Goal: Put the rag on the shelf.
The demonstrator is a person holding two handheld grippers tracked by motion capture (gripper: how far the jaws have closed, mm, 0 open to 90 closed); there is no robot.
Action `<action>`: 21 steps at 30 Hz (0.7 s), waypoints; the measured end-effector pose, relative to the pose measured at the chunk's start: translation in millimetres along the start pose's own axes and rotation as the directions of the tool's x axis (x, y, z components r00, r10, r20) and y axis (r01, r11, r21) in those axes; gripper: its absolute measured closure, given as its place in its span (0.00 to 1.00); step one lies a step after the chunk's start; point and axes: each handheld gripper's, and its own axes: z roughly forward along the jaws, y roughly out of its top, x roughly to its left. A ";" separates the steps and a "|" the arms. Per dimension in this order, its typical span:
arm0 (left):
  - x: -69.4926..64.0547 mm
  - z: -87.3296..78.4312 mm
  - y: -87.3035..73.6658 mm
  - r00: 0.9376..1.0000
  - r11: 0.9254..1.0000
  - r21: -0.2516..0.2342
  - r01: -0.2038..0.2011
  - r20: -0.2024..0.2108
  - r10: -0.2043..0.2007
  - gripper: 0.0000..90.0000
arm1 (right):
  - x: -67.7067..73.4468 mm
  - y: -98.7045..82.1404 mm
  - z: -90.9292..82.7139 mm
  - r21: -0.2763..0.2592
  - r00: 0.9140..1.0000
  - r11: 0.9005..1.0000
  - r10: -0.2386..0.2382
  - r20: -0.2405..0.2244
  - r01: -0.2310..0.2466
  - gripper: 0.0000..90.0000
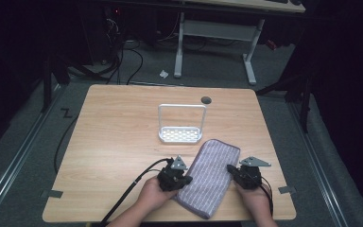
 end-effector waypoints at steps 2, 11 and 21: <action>-10.2 -9.6 -14.5 1.000 1.000 -0.006 -0.006 0.024 0.006 1.00 | 14.1 0.3 0.5 0.014 0.999 0.999 -0.036 -0.036 0.037 1.00; -17.5 -48.5 -45.5 1.000 0.995 -0.093 0.020 -0.008 -0.020 0.89 | 72.7 11.3 19.8 0.025 0.969 0.989 -0.140 -0.205 0.148 1.00; 21.6 -34.1 -27.6 0.982 0.998 -0.057 0.025 -0.188 -0.036 0.90 | 86.3 26.8 30.7 0.029 0.970 0.983 -0.172 -0.169 0.180 0.97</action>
